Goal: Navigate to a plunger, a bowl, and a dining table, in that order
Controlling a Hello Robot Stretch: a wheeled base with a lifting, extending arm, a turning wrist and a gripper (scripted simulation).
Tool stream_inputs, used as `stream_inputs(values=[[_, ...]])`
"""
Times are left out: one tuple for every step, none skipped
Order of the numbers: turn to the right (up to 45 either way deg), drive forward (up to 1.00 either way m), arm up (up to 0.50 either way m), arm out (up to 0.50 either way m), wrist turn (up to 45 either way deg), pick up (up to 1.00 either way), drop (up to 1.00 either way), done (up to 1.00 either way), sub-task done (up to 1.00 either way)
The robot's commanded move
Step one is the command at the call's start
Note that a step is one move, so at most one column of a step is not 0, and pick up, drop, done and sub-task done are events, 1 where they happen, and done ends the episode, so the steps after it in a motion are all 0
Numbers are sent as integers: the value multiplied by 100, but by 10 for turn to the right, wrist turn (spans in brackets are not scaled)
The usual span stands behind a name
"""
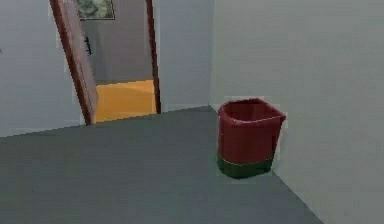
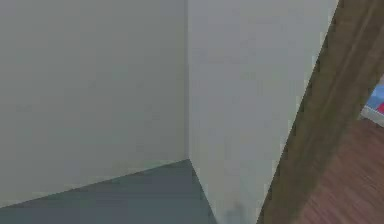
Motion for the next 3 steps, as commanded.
stream_inputs(values=[[-150, 0, 0, 0, 0, 0, 0, 0, 0], [0, 100, 0, 0, 0, 0, 0, 0, 0], [0, 100, 0, 0, 0, 0, 0, 0, 0]])
